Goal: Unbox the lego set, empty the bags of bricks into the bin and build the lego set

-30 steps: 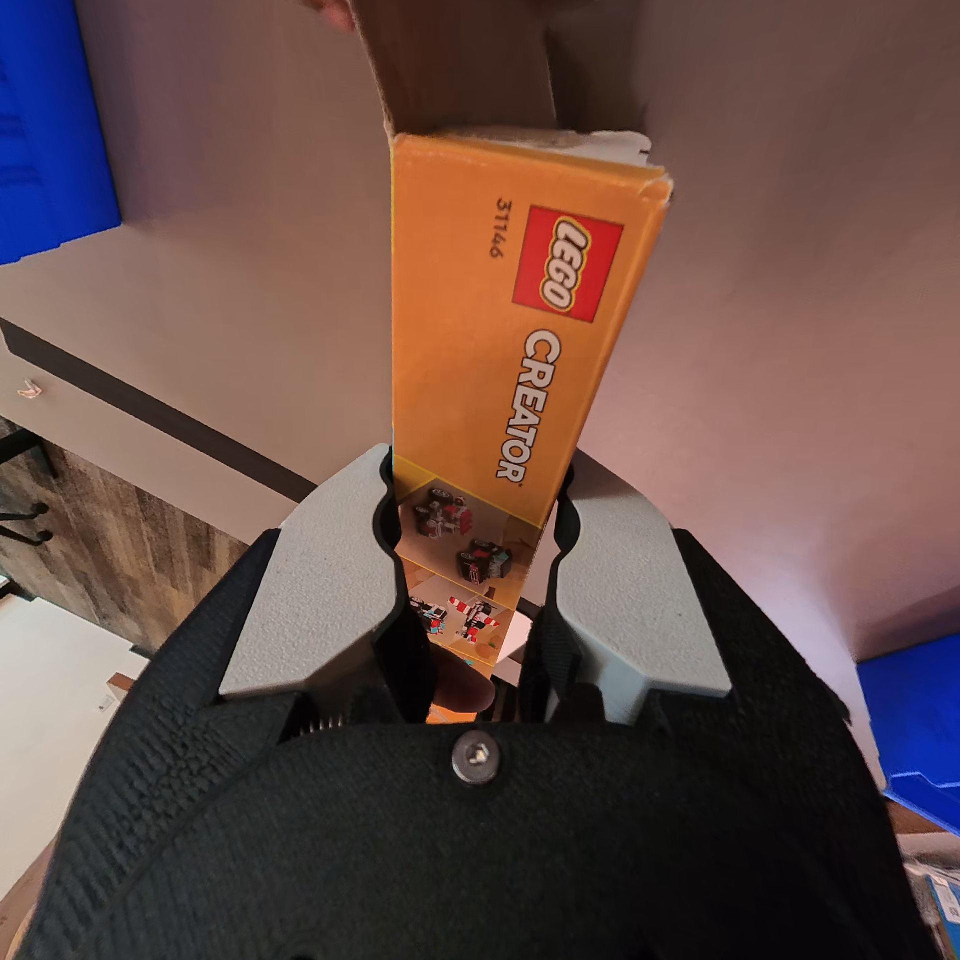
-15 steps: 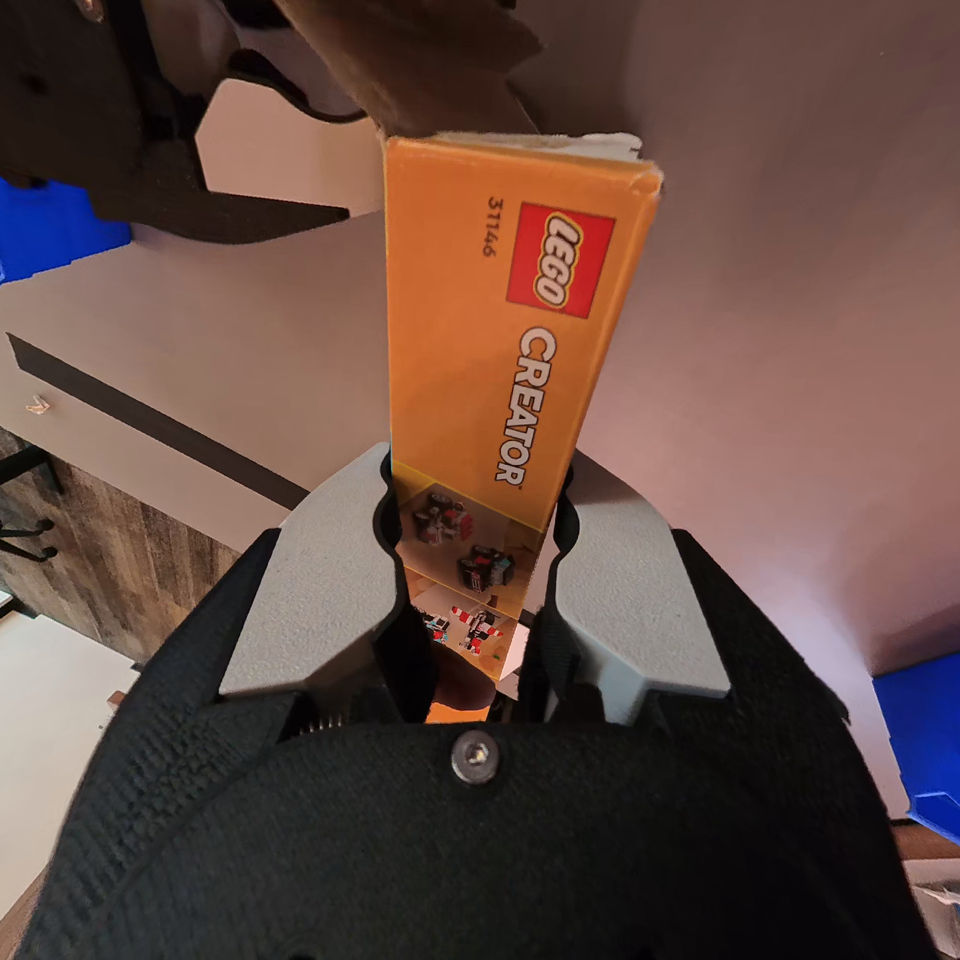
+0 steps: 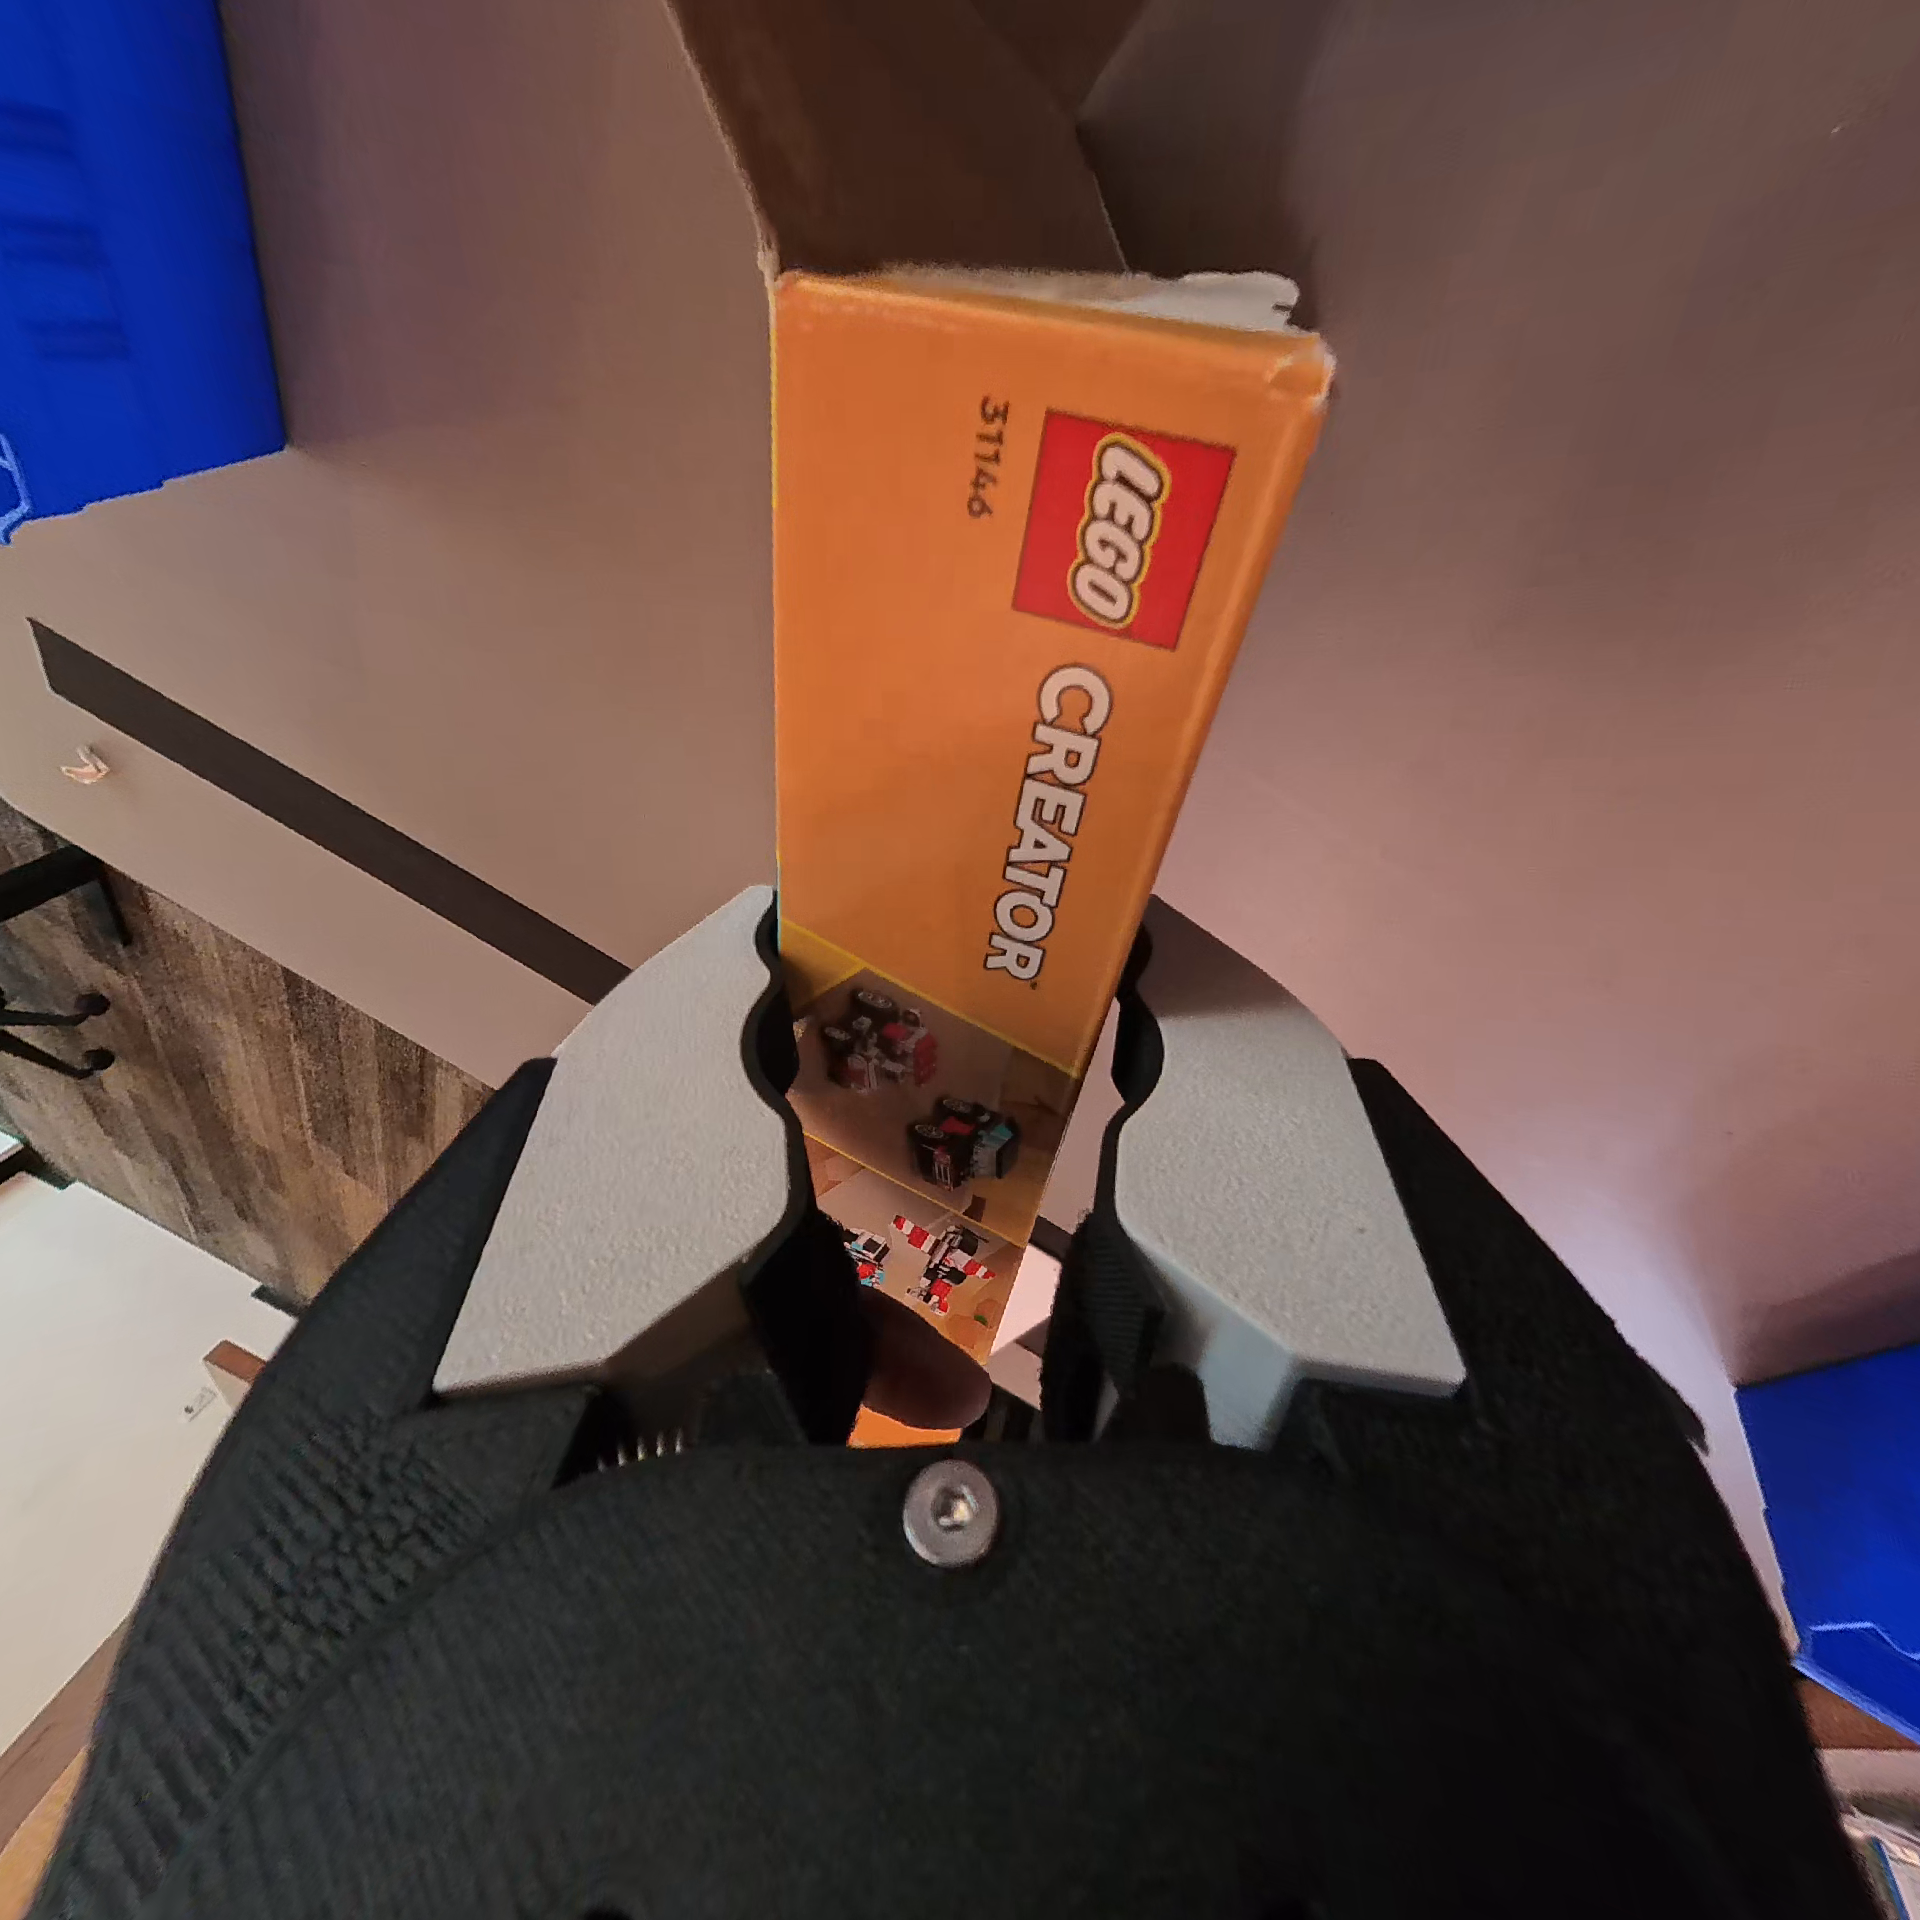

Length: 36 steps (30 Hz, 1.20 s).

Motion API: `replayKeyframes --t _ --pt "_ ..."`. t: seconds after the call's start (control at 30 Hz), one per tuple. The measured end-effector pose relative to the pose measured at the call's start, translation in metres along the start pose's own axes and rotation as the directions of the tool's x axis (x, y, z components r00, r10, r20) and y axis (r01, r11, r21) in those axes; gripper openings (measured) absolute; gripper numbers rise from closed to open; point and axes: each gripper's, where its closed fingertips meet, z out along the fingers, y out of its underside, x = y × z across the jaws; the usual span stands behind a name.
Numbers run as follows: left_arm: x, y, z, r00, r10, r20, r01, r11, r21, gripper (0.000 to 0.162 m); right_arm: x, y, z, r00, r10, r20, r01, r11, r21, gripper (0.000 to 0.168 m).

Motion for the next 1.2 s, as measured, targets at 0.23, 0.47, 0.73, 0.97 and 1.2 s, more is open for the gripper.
replayKeyframes --t 0.23,0.47,0.73,0.97,1.2 --pt "0.000 -0.001 0.001 1.000 -0.006 0.021 0.006 1.000 0.007 0.060 -0.007 0.030 0.014 0.979 0.179 -0.093 -0.192 0.969 -0.156 0.093" --pt "-0.001 -0.002 0.001 1.000 0.006 0.030 -0.007 0.999 0.038 0.060 0.014 0.043 0.035 0.956 0.252 -0.149 -0.276 0.946 -0.171 0.078" --pt "-0.005 -0.004 0.002 0.999 0.000 0.040 -0.004 0.995 0.095 0.060 0.014 0.050 0.057 0.970 0.205 -0.127 -0.229 0.949 -0.218 0.105" --pt "-0.003 -0.005 0.001 0.998 0.016 0.059 -0.024 0.991 0.129 0.059 0.017 0.049 0.078 0.981 0.191 -0.034 -0.194 0.964 -0.183 0.095" --pt "-0.006 -0.005 0.003 0.997 0.007 0.071 -0.015 0.993 0.120 0.060 0.020 0.047 0.093 0.988 0.152 0.000 -0.150 0.977 -0.150 0.060"
